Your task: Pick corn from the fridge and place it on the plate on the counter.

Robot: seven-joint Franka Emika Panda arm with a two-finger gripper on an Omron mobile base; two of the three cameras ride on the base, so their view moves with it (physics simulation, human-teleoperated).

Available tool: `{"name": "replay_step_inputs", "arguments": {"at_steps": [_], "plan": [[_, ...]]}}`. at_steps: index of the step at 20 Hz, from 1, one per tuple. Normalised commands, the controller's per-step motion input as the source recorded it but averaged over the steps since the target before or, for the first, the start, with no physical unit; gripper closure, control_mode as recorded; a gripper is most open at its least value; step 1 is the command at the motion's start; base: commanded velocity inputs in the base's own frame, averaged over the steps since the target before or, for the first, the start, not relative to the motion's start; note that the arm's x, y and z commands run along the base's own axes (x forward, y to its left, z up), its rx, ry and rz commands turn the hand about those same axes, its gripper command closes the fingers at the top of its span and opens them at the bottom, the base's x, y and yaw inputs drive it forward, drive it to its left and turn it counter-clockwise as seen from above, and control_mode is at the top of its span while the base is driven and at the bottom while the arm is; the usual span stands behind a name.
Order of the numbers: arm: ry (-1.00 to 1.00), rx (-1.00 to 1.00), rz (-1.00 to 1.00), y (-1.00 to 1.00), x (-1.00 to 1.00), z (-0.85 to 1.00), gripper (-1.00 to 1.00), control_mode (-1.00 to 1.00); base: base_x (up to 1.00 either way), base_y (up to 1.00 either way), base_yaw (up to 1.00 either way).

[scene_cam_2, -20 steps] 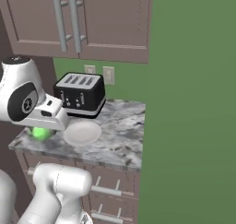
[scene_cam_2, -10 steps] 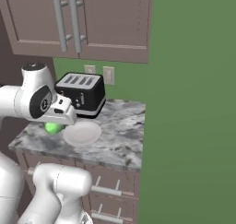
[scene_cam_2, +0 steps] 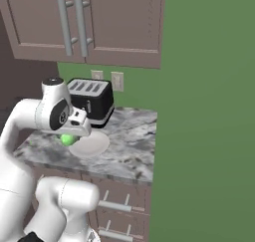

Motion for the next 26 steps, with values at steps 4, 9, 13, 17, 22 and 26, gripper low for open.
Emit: {"name": "replay_step_inputs", "arguments": {"at_steps": [4, 9, 13, 17, 22, 26], "plan": [[0.02, 0.0, 0.02, 0.0, 0.64, -0.45, 1.0, -1.0, 0.0, 0.0, 0.0], [0.05, 0.0, 0.02, 0.01, 0.57, -0.45, 1.0, -1.0, 0.0, 0.0, 0.0], [0.11, 0.0, 0.03, 0.06, 0.46, -0.46, 1.0, -1.0, 0.0, 0.0, 0.0], [0.11, 0.0, 0.02, 0.16, 0.46, -0.51, 1.0, -1.0, 0.0, 0.0, 0.0], [0.06, 0.0, 0.01, 0.14, 0.49, -0.42, 1.0, -1.0, 0.0, 0.0, 0.0], [0.0, 0.0, 0.01, 0.02, 0.45, -0.22, 1.0, -1.0, 0.0, 0.0, 0.0]]}}
